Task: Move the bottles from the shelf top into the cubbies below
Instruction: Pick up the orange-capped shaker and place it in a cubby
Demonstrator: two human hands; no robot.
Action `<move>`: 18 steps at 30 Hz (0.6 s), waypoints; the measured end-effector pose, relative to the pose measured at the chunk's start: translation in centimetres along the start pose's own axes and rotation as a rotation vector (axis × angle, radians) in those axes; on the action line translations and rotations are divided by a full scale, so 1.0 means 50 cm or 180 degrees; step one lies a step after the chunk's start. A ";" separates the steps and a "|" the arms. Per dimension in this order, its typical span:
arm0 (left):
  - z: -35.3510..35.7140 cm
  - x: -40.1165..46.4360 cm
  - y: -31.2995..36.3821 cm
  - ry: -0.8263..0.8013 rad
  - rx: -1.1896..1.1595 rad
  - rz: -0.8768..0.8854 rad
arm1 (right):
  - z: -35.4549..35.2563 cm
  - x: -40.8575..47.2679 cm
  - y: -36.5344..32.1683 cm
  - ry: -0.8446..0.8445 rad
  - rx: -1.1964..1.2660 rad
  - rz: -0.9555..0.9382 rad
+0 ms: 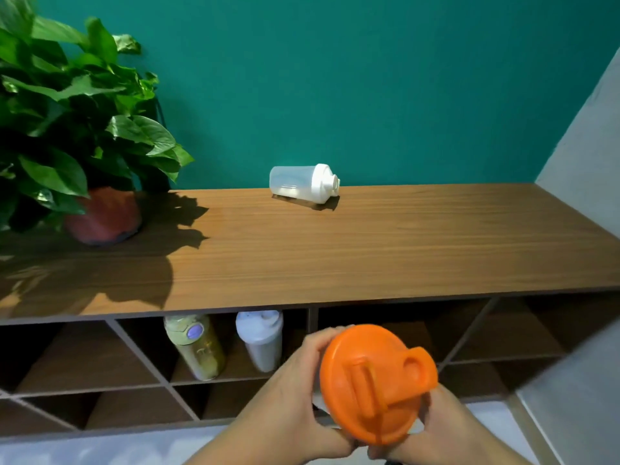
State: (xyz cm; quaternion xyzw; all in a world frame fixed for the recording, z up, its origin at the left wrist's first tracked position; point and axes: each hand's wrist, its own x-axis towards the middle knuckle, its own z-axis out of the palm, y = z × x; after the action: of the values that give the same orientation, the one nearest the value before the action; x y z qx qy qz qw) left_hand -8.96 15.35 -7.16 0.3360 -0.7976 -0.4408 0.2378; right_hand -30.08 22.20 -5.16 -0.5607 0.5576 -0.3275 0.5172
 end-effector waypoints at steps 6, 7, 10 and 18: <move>0.110 0.032 -0.104 0.0226 0.0041 -0.0592 | 0.007 0.050 0.159 0.0480 0.0221 0.0794; 0.124 0.040 -0.119 0.0287 -0.0145 -0.0714 | 0.006 0.061 0.180 0.0578 0.0275 0.0790; 0.155 0.073 -0.152 0.0197 -0.0689 -0.0997 | 0.007 0.101 0.225 0.0744 0.0451 0.0761; 0.198 0.177 -0.167 0.0199 -0.1561 -0.1648 | 0.002 0.195 0.309 0.1091 0.0511 0.0961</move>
State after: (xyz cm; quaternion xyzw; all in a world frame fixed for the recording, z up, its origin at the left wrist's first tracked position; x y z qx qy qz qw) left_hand -18.80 10.91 -18.56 0.4732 -0.5489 -0.6543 0.2161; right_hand -32.81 15.26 -21.84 -0.3642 0.6869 -0.3801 0.5010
